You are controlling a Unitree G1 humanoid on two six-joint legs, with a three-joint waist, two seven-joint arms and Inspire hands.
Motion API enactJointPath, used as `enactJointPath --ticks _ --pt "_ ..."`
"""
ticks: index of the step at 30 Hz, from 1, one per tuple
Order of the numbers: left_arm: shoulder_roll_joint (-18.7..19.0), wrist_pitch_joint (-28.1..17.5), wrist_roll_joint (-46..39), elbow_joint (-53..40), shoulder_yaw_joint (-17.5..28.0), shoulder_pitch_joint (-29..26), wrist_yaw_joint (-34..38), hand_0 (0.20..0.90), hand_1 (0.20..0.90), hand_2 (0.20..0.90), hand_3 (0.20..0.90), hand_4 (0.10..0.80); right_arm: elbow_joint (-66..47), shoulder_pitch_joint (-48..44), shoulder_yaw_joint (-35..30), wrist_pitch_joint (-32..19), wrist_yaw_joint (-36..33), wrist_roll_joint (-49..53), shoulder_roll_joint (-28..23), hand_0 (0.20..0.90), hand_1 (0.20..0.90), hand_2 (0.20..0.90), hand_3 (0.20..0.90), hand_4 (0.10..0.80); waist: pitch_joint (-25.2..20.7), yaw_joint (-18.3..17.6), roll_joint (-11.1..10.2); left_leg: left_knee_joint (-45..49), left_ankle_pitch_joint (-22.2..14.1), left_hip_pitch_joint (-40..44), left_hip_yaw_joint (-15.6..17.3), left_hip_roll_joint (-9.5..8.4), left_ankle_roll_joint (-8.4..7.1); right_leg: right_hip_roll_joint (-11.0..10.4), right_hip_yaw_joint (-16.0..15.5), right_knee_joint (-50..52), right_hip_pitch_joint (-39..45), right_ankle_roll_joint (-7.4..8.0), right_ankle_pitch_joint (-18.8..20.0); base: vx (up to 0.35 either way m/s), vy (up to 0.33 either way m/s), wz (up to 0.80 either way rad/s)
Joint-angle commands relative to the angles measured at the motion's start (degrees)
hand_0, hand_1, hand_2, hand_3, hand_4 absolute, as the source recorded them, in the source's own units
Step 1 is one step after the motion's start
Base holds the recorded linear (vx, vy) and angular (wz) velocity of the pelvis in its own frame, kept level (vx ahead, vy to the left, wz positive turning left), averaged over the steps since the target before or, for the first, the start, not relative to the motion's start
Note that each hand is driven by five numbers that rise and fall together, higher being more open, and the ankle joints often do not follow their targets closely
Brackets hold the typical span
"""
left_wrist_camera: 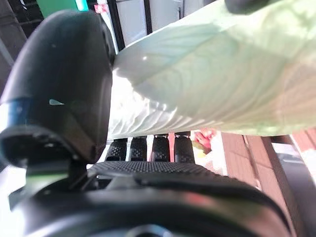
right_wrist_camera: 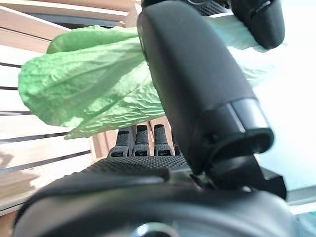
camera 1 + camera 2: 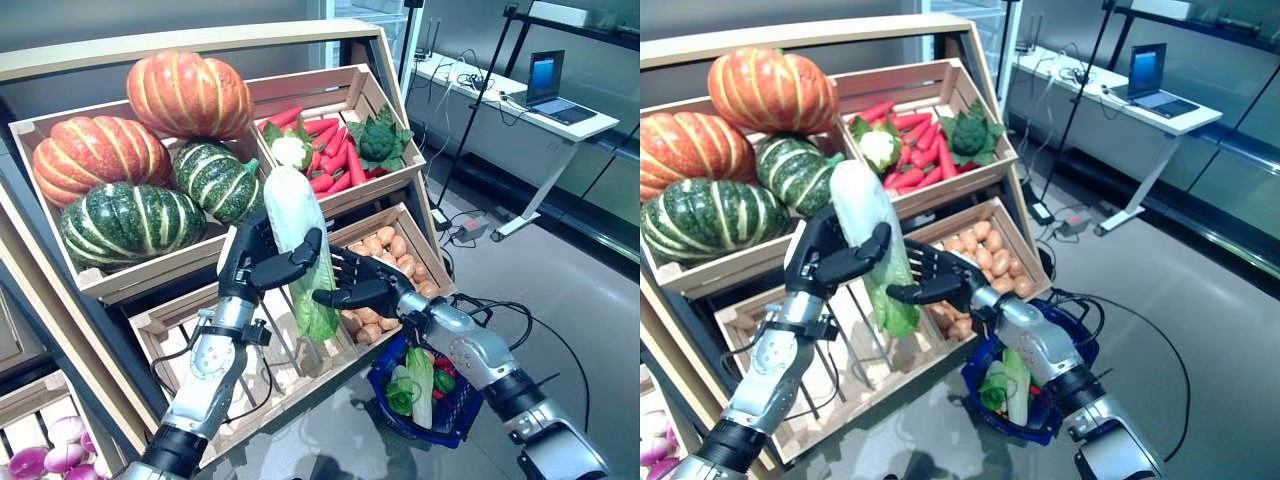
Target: Put vegetables into the basket
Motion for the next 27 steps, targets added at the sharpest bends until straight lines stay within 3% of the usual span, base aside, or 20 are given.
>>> enactJointPath --ticks 1,10,12,13,14,27 --pt "-3.54 -6.98 -2.79 -8.89 -11.53 -12.57 -7.03 0.300 0.300 0.300 0.300 0.400 6.01 -12.41 0.66 -0.79 -4.96 3.70 5.28 0.900 0.900 0.900 0.900 0.800 -3.31 1.54 -1.04 -0.14 -3.85 -1.47 -0.29 0.59 -0.99 -2.30 -1.84 0.05 0.75 -1.14 -0.11 0.000 0.010 0.04" --pt "-3.24 -7.85 -4.04 -8.83 -13.58 -14.18 -8.21 0.300 0.300 0.300 0.300 0.400 12.32 -13.87 3.41 1.58 -0.22 6.66 5.47 0.900 0.900 0.900 0.900 0.800 -3.42 2.07 -1.18 -0.14 -3.59 -1.84 -0.69 0.49 -1.09 -2.39 -2.17 0.05 0.59 -1.26 0.08 -0.009 0.005 0.06" --pt "-3.23 -7.80 -4.31 -8.61 -13.90 -14.67 -8.39 0.300 0.300 0.300 0.300 0.400 12.83 -14.12 3.57 1.09 0.90 8.48 5.68 0.756 0.756 0.756 0.756 0.704 -3.40 2.14 -1.15 -0.14 -3.55 -1.89 -0.82 0.47 -1.12 -2.40 -2.24 0.05 0.59 -1.30 0.08 -0.017 0.001 0.04" --pt "-3.20 -7.78 -4.55 -8.55 -14.08 -14.78 -8.60 0.300 0.300 0.300 0.300 0.400 13.08 -14.10 3.45 0.59 1.29 9.49 5.89 0.385 0.385 0.385 0.385 0.456 -3.41 2.20 -1.08 -0.14 -3.51 -1.89 -0.93 0.43 -1.12 -2.38 -2.26 0.05 0.63 -1.34 0.05 -0.011 0.003 0.04" --pt "-3.19 -7.82 -4.75 -8.37 -14.23 -14.86 -8.77 0.300 0.300 0.300 0.300 0.400 13.31 -14.15 3.31 -0.02 1.78 10.16 6.12 0.300 0.300 0.300 0.300 0.400 -3.42 2.24 -1.05 -0.14 -3.50 -1.85 -0.98 0.41 -1.11 -2.35 -2.26 0.05 0.68 -1.36 0.05 0.000 0.000 0.00" --pt "-2.18 -8.52 -5.93 -8.56 -14.09 -12.66 -10.79 0.300 0.300 0.300 0.300 0.400 8.91 -12.48 1.31 -3.68 3.87 12.17 5.51 0.300 0.300 0.300 0.300 0.400 -3.58 2.19 -0.97 -0.14 -3.42 -2.14 -1.17 0.46 -1.14 -2.22 -1.96 0.05 0.34 -1.36 0.05 -0.003 0.000 0.01"
